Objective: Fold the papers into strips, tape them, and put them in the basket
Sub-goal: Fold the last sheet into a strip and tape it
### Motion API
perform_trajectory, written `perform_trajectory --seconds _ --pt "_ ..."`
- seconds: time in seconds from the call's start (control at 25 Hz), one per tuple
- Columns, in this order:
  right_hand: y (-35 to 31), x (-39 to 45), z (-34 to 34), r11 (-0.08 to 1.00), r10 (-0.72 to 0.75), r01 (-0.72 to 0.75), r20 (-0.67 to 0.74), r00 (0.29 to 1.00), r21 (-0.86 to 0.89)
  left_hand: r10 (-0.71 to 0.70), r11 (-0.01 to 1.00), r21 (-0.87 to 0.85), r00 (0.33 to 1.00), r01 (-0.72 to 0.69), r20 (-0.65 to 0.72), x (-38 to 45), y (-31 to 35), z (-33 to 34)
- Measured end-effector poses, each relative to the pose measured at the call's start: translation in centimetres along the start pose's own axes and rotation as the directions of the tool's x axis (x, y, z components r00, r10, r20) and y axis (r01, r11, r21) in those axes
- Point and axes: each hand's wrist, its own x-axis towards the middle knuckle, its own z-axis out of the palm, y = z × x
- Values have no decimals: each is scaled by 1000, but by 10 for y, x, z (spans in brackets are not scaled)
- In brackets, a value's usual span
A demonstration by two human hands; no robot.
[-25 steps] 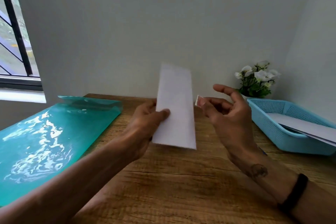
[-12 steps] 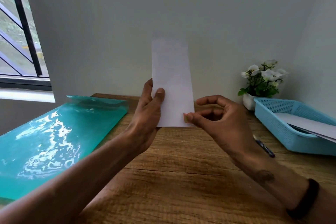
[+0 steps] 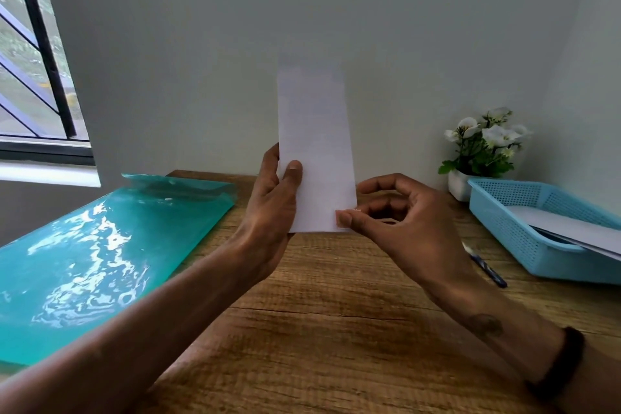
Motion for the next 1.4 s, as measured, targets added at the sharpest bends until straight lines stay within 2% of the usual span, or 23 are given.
perform_trajectory --seconds 0.68,0.88,1.24,1.4 --pt "6 -4 5 1000 -13 13 -9 1000 -20 25 1000 9 1000 -25 7 -2 -4 3" --pt "9 -5 5 999 -27 27 -26 999 -21 10 999 -43 1000 -9 23 -5 -4 4" --pt "12 -4 7 999 -39 38 -39 998 -25 -118 976 -187 993 116 1 -7 -4 6" --pt "12 -5 6 999 -50 49 -49 998 -20 -206 959 -188 977 213 56 -7 -8 4"
